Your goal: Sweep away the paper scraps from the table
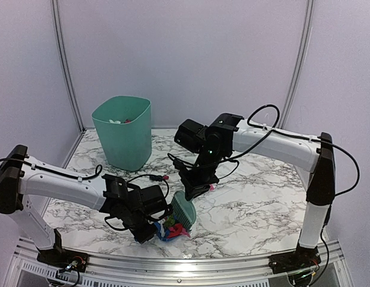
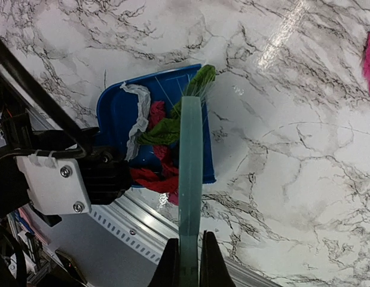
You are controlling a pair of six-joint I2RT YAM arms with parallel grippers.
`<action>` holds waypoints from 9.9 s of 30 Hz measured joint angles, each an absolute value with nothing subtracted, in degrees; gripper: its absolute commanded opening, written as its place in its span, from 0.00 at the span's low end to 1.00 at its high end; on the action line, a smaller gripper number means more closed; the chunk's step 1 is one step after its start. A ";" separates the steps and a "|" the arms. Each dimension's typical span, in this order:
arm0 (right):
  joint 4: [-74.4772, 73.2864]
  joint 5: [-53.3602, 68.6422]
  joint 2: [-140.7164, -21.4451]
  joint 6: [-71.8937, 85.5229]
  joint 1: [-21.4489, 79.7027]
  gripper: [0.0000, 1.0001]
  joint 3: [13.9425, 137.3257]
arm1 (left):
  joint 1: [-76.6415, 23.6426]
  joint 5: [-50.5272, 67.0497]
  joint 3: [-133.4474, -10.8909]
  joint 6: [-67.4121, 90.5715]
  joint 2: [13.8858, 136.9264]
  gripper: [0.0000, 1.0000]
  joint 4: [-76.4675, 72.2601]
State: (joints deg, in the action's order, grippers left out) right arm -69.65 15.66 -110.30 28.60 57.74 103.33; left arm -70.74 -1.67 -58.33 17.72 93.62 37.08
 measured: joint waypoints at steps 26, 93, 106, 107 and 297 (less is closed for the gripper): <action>-74.61 11.35 -109.65 28.73 56.62 0.00 115.61 | -68.51 -8.08 -61.80 15.03 88.12 0.00 37.10; -54.30 -16.60 -82.15 36.84 47.62 0.00 109.51 | -53.01 -8.45 -78.81 12.03 79.55 0.00 38.70; -50.94 -18.96 -80.36 40.95 46.98 0.00 99.74 | -42.57 -1.63 -90.98 14.87 82.46 0.00 39.24; -50.61 -18.87 -80.36 40.99 46.98 0.00 99.53 | -41.58 -0.91 -91.92 15.31 83.15 0.00 39.27; -49.74 -13.63 -129.14 -7.46 44.42 0.00 121.01 | -59.75 -9.47 -51.59 27.27 73.69 0.00 45.69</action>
